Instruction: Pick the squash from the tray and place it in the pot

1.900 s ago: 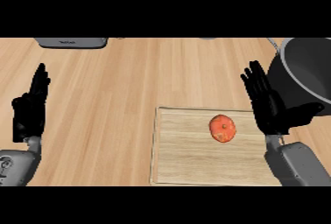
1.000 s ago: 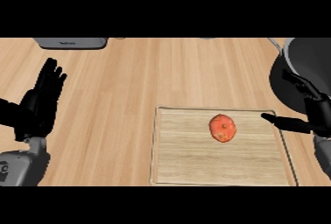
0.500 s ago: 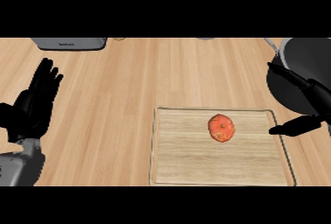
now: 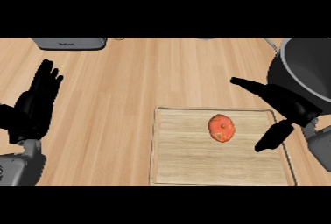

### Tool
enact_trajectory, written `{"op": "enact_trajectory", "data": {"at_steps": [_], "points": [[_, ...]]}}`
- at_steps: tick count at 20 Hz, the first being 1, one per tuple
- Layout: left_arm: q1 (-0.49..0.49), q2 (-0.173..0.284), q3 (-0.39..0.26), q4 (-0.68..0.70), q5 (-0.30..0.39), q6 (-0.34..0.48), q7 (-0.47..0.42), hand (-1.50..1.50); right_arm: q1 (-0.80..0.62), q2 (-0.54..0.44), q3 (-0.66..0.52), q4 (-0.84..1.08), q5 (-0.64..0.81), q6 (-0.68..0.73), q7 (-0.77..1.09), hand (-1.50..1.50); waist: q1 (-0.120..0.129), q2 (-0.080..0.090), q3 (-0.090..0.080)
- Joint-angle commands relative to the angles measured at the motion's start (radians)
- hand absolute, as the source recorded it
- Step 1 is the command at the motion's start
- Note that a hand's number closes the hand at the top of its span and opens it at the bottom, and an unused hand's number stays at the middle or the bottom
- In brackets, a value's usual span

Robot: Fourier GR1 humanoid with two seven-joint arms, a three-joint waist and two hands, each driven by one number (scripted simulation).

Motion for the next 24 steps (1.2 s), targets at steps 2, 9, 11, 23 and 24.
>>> {"op": "enact_trajectory", "data": {"at_steps": [2, 9, 11, 23, 24], "points": [[-0.033, -0.032, 0.004, 0.011, -0.035, 0.014, 0.027, 0.00, 0.019, 0.080, -0.011, -0.032, 0.062, 0.067, 0.111, -1.50, -0.001, 0.004, 0.002], [0.003, -0.041, 0.045, -0.017, -0.042, -0.033, 0.020, 0.00, 0.080, 0.212, -0.032, -0.150, 0.150, 0.103, 0.242, -1.50, -0.003, 0.003, 0.002], [0.004, -0.062, 0.021, 0.003, -0.066, -0.034, -0.005, 0.00, 0.114, 0.236, -0.008, -0.155, 0.209, 0.077, 0.280, -1.50, -0.003, 0.003, 0.002], [-0.045, -0.113, 0.063, 0.047, -0.104, -0.051, 0.004, 0.00, 0.089, 0.346, -0.107, 0.076, 0.432, 0.122, 0.107, -1.50, 0.000, 0.005, 0.002], [-0.002, -0.074, 0.087, -0.077, -0.076, -0.076, 0.086, 0.00, 0.132, 0.344, -0.112, 0.048, 0.448, 0.116, 0.101, -1.50, 0.001, 0.003, 0.002]]}}
